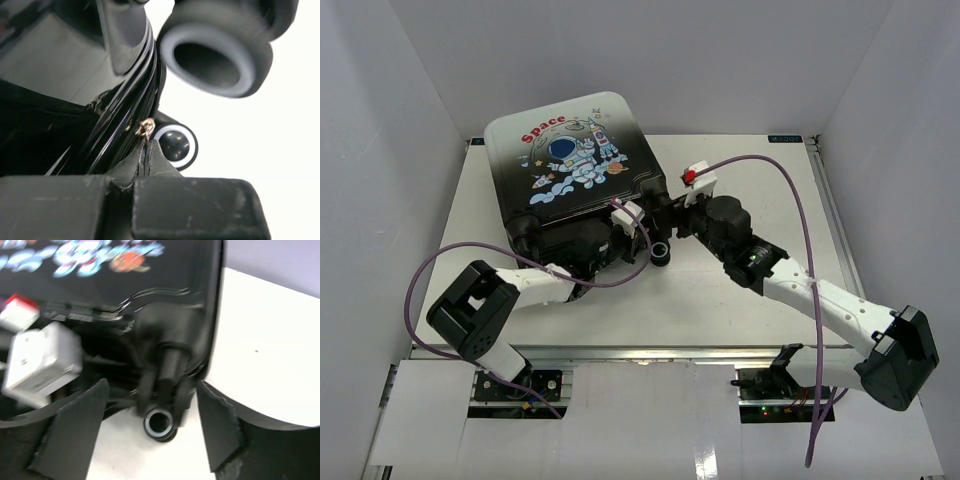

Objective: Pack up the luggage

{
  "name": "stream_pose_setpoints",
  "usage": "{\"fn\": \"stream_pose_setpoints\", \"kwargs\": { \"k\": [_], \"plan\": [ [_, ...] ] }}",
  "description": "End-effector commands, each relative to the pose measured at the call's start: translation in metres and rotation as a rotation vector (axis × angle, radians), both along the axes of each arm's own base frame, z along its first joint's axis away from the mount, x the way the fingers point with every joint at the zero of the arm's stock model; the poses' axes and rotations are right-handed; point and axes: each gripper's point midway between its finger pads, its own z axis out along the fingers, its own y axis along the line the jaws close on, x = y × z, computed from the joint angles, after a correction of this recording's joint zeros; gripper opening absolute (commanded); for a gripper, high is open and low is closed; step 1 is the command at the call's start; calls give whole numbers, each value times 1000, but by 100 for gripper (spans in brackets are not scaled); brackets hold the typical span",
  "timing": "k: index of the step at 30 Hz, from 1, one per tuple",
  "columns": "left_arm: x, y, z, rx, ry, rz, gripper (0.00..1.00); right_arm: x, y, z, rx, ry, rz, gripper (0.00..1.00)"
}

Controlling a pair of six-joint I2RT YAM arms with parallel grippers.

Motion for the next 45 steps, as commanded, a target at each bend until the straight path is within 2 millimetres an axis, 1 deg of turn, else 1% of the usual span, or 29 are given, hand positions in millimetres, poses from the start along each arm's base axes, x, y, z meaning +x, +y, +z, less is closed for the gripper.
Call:
{"fn": "stream_pose_setpoints", "kwargs": {
  "k": [1, 4, 6, 7, 9, 10, 11, 12, 13, 14, 16, 18, 20, 21, 23, 26, 27, 29, 30, 32, 35, 36, 38, 39, 41, 45],
  "plan": [
    [1, 8, 55, -129, -118, 47, 0, 36, -36, 12, 130, 10, -118, 74],
    [-2, 15, 52, -132, -107, 67, 0, 65, -52, 1, 154, 59, -158, 71],
    [0, 23, 53, -139, -107, 99, 0, 87, -66, -17, 163, 113, -192, 67],
    [2, 27, 53, -145, -103, 117, 0, 95, -69, -24, 172, 135, -199, 65],
    [7, 31, 47, -144, -74, 132, 0, 106, -66, -34, 181, 171, -190, 62],
    [9, 33, 47, -148, -66, 143, 0, 113, -63, -47, 175, 206, -189, 61],
    [10, 34, 47, -153, -62, 152, 0, 118, -56, -66, 166, 256, -181, 59],
    [10, 35, 46, -156, -60, 156, 0, 119, -47, -92, 164, 322, -152, 58],
    [10, 37, 46, -159, -60, 163, 0, 119, -40, -109, 172, 368, -136, 56],
    [9, 40, 46, -161, -61, 173, 0, 118, -35, -123, 184, 404, -127, 54],
    [9, 50, 49, -167, -61, 216, 0, 113, -29, -147, 200, 455, -128, 51],
    [11, 63, 48, -165, -45, 267, 0, 107, -24, -162, 198, 482, -140, 47],
    [19, 80, 48, -185, 16, 340, 0, 98, -14, -175, 187, 499, -149, 45],
    [22, 87, 48, -196, 50, 370, 0, 93, -8, -181, 186, 507, -147, 44],
    [26, 94, 46, -203, 97, 406, 0, 85, 4, -189, 189, 524, -129, 41],
    [27, 113, 40, -195, 108, 494, 0, 71, 29, -201, 155, 532, -87, 38],
    [27, 120, 39, -200, 112, 518, 0, 67, 33, -206, 141, 526, -88, 37],
    [25, 126, 41, -215, 108, 527, 0, 52, 48, -214, 135, 531, -53, 35],
    [23, 125, 46, -229, 95, 513, 0, 42, 57, -216, 139, 532, -26, 34],
    [16, 121, 50, -246, 85, 465, 0, 26, 71, -215, 155, 531, 25, 32],
    [5, 109, 51, -261, 98, 381, 0, 0, 95, -205, 160, 488, 103, 30],
    [2, 109, 50, -261, 103, 373, 0, -13, 107, -201, 156, 470, 138, 30],
    [-3, 109, 47, -262, 104, 360, 0, -25, 120, -201, 156, 451, 172, 30],
    [-6, 110, 47, -273, 91, 350, 0, -27, 122, -203, 161, 453, 179, 30],
    [-11, 105, 47, -285, 87, 312, 0, -34, 133, -206, 183, 465, 222, 29],
    [-24, 83, 49, -304, 98, 180, 0, -41, 155, -210, 178, 467, 266, 28]
  ]
}}
